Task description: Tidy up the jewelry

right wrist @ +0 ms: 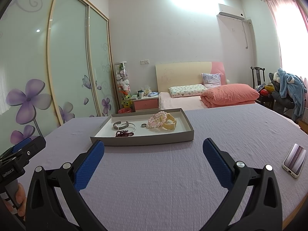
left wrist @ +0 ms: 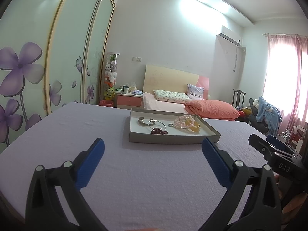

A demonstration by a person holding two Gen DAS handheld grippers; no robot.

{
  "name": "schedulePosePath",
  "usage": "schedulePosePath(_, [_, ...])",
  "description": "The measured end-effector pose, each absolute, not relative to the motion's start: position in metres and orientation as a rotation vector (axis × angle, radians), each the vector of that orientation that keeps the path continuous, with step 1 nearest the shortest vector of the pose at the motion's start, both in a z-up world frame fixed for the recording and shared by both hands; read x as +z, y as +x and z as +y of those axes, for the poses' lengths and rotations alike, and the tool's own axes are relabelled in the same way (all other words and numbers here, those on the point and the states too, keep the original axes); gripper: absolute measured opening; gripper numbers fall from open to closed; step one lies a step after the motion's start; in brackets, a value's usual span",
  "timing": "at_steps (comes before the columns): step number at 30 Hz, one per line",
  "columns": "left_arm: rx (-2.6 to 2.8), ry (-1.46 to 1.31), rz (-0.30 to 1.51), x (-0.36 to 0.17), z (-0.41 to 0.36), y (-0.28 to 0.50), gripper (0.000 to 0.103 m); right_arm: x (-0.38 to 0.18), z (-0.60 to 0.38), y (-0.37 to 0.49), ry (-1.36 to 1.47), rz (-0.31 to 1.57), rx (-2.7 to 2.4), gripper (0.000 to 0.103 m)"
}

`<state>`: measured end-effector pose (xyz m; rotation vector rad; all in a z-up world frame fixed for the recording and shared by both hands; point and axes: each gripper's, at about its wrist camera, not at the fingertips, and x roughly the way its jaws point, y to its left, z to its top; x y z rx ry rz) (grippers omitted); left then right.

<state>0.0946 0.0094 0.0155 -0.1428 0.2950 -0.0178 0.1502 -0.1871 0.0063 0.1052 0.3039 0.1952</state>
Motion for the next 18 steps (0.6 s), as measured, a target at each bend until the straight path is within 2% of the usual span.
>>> schedulePosePath(18, [-0.026, -0.136, 0.298, 0.0202, 0.0081, 0.0939, 0.099, 0.0032, -0.1879, 0.1491, 0.11, 0.306, 0.197, 0.101])
